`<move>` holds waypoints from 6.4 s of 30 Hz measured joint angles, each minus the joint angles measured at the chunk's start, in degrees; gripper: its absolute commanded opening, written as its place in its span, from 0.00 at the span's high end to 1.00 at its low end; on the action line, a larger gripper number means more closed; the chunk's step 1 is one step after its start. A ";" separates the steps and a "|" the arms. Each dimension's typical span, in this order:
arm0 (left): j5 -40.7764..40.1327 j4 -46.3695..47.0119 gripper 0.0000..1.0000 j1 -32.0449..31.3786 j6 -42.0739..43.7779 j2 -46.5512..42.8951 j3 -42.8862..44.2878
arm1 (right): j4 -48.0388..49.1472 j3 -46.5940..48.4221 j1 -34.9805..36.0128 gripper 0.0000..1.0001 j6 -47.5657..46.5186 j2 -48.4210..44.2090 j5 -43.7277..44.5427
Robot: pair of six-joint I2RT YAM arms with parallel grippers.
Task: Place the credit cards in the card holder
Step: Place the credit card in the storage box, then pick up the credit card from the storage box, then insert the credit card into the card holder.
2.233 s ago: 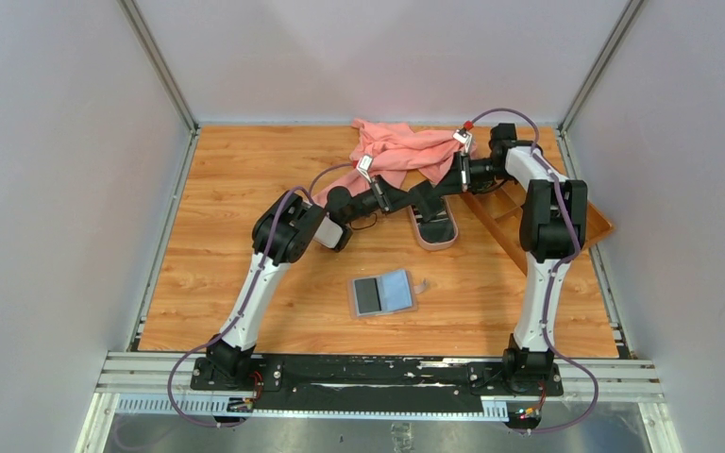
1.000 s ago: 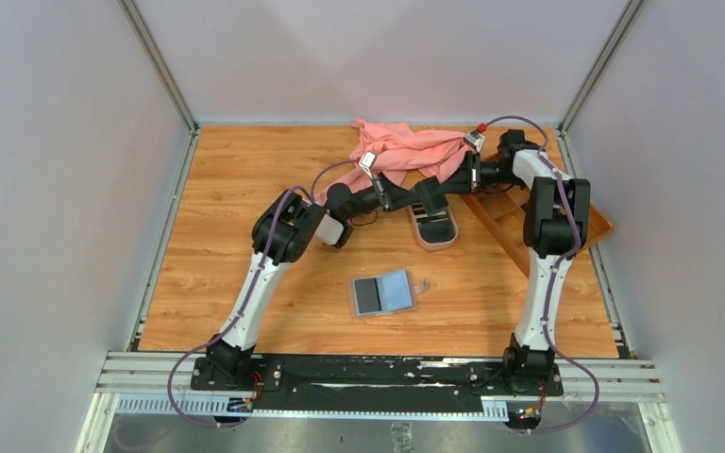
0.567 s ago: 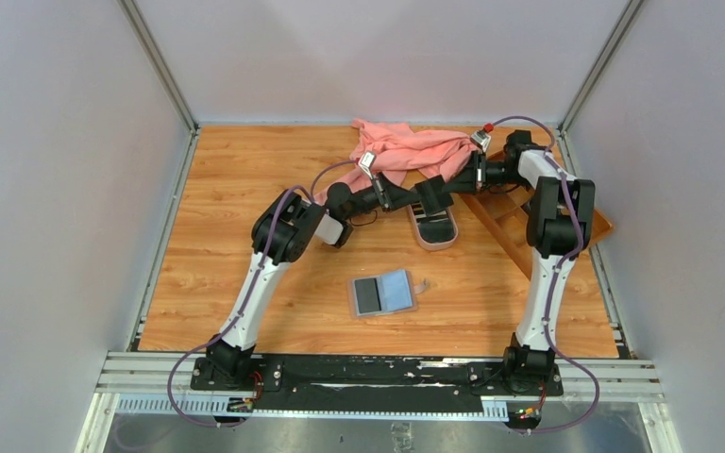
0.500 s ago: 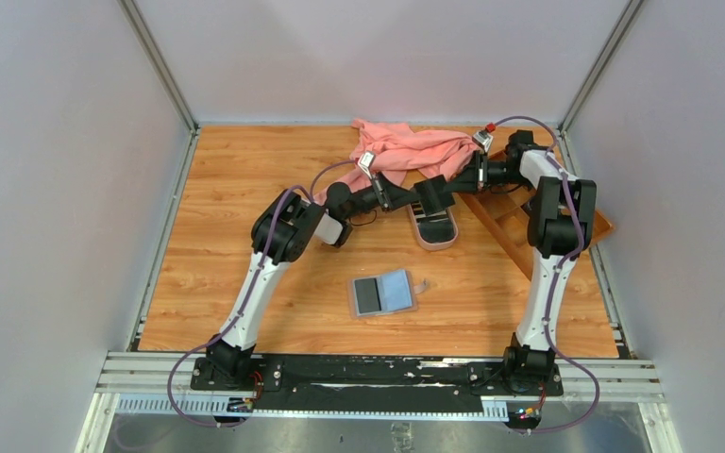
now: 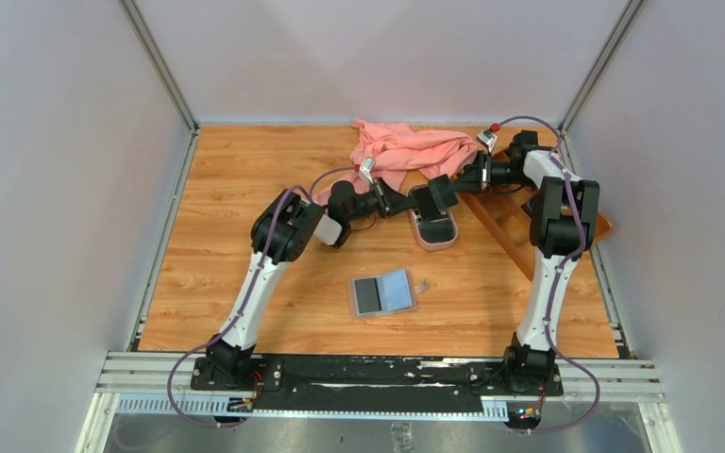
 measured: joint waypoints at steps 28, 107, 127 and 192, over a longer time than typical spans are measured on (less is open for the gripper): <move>-10.34 -35.93 0.51 -1.18 23.50 -25.88 -8.55 | -0.15 -1.40 -0.15 1.00 -2.69 -7.89 2.73; -41.11 9.40 1.00 -21.88 8.92 -66.51 -74.60 | 62.90 -59.43 33.79 1.00 47.41 -44.98 8.41; -21.94 1.07 1.00 -15.72 16.79 -69.18 -74.10 | 5.95 -43.71 33.94 0.37 -25.55 -52.94 18.23; -27.52 5.16 1.00 -11.04 9.53 -42.75 -70.71 | 17.11 -56.72 51.78 0.79 -56.87 -46.99 57.18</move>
